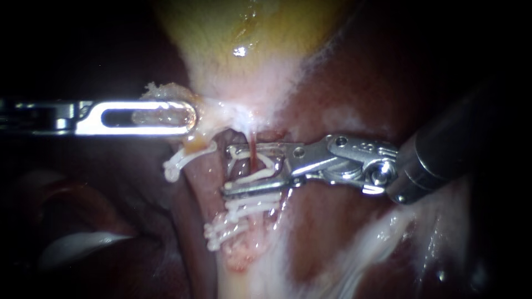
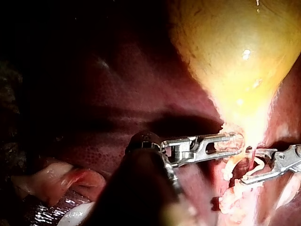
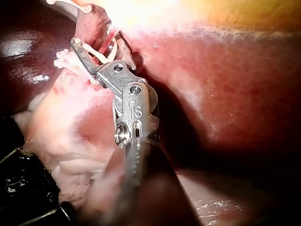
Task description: Clipping third clip right tube
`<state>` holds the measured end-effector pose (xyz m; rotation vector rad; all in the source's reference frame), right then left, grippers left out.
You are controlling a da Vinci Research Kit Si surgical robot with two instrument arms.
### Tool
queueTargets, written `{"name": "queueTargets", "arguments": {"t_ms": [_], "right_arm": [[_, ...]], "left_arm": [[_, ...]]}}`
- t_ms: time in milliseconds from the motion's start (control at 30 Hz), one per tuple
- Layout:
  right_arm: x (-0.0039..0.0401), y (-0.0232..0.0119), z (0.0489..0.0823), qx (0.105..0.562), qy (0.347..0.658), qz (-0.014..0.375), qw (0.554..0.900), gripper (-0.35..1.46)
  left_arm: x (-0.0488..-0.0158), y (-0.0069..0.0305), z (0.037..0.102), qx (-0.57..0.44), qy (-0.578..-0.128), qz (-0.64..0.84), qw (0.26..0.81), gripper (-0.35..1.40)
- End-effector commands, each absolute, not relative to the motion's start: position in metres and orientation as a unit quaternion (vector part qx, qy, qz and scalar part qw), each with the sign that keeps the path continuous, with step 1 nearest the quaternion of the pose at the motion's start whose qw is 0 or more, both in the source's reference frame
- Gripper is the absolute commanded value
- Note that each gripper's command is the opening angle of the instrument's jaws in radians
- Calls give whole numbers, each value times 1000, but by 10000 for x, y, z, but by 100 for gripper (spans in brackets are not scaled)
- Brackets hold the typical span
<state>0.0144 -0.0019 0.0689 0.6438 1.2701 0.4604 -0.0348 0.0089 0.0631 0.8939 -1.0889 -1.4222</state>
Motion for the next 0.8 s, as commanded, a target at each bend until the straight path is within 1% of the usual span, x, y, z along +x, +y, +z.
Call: {"name": "queueTargets", "arguments": {"t_ms": [33,267,467,600,800], "right_arm": [[144,-19,687,292,579,210,731,49],[144,-21,676,317,600,209,705,49],[145,-18,658,334,618,210,680,49],[144,-14,650,335,622,213,675,49],[144,-11,652,338,622,218,672,49]], "left_arm": [[-348,89,632,376,-458,-598,540,-35],[-346,89,637,376,-459,-597,540,-35],[-343,90,640,377,-459,-596,540,-35],[-343,90,641,377,-459,-596,541,-35],[-343,89,643,376,-459,-596,541,-35]]}}
